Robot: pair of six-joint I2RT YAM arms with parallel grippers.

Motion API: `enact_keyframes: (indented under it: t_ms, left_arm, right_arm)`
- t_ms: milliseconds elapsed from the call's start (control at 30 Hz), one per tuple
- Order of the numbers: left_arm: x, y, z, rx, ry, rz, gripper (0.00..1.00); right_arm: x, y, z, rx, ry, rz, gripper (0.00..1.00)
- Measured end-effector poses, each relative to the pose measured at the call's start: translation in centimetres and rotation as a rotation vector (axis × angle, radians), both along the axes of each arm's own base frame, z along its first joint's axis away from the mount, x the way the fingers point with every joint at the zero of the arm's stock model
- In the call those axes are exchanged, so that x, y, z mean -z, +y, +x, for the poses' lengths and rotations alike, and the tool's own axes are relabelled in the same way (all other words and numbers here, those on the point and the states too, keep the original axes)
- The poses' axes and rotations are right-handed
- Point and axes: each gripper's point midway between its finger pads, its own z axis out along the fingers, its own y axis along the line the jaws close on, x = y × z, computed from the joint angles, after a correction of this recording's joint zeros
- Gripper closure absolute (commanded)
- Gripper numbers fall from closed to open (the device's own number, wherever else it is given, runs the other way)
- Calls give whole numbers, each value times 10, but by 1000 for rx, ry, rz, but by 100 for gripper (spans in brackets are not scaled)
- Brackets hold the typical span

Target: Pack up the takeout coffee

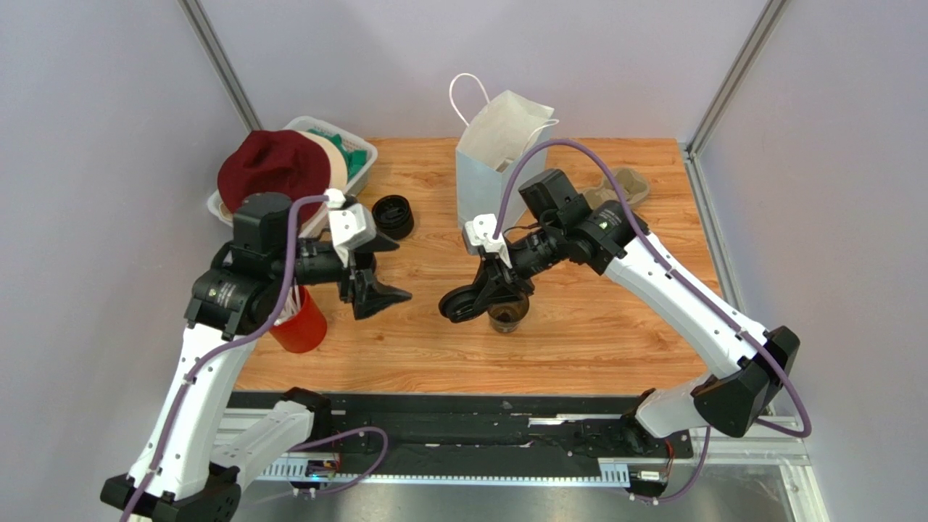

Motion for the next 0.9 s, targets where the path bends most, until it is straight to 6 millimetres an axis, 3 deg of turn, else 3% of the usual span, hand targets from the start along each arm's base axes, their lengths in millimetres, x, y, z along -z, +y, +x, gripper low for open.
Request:
enact_keyframes:
  t_ms: [133,333,533,900]
  left_arm:
    - [24,-20,-9,91,72,37,1]
    - [48,-38,-1,133,156,85,1]
    - [60,-51,6,153,196,105,1]
    - [66,-65,-3,207,207,122,1]
  right_arm:
    - [5,2,3,1,2,-2,88]
    - [15,6,5,5,18,-10,88]
    - [24,10,-2,-15,21,-23,89]
    - [25,14,-2,-18,19,-24,89]
